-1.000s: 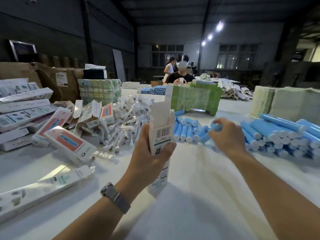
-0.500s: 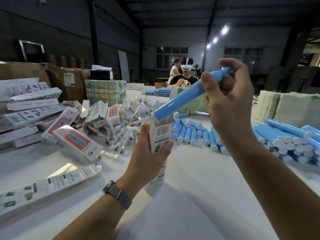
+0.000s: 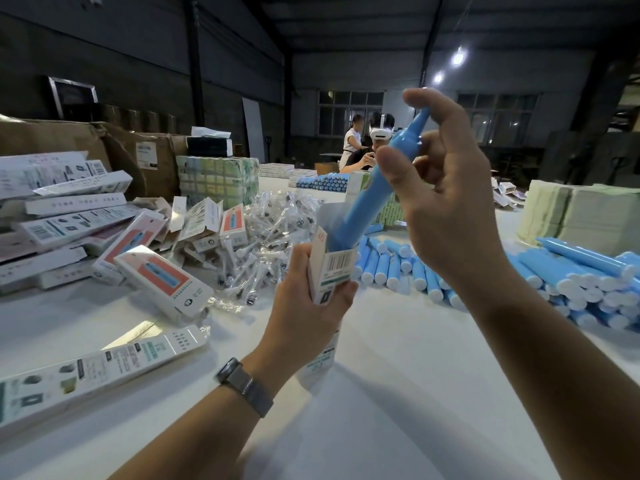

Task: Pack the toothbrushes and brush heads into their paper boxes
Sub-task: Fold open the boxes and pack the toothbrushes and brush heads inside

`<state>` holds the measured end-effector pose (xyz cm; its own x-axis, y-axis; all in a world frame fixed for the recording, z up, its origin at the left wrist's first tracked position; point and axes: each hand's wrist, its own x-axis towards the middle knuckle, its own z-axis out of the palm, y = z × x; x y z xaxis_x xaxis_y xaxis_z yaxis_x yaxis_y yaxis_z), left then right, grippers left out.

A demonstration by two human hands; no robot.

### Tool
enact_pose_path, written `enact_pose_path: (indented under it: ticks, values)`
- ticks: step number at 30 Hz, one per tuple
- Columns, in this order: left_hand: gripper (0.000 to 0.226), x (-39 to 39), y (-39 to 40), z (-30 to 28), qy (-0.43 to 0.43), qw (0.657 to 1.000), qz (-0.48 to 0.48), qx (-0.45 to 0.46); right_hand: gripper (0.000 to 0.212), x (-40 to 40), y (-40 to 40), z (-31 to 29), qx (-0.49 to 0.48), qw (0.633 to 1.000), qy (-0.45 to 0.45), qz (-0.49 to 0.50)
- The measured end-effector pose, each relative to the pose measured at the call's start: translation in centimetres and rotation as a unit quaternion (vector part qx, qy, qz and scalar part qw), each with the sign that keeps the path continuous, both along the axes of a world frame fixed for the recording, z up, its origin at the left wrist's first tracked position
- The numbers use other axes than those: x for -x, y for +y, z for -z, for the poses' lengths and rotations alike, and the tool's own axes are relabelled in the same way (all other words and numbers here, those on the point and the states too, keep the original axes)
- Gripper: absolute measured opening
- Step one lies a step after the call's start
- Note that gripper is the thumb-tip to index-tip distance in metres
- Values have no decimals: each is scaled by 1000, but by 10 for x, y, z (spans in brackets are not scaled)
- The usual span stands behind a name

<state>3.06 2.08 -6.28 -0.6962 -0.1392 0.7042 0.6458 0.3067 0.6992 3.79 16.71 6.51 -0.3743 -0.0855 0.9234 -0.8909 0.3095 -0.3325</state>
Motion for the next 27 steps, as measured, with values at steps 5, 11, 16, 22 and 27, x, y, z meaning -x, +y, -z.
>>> enact_pose_path:
  ticks: [5, 11, 16, 22, 27]
  values:
    - [35, -2, -1, 0, 5, 1000, -9, 23, 27, -4, -4, 1, 19, 997, -26, -69]
    - [41, -9, 4, 0, 27, 997, 3, 72, 34, 2, -1, 5, 54, 990, -89, -97]
    - [33, -4, 1, 0, 0, 1000, 4, 25, 55, 8, -14, 25, -97, 995, -22, -7]
    - [31, 2, -2, 3, 3, 1000, -8, -23, 29, 23, -16, 48, -114, 993, -9, 4]
    - [33, 3, -10, -3, 59, 989, -129, -33, 21, 44, -40, 69, 98, 975, -169, -106]
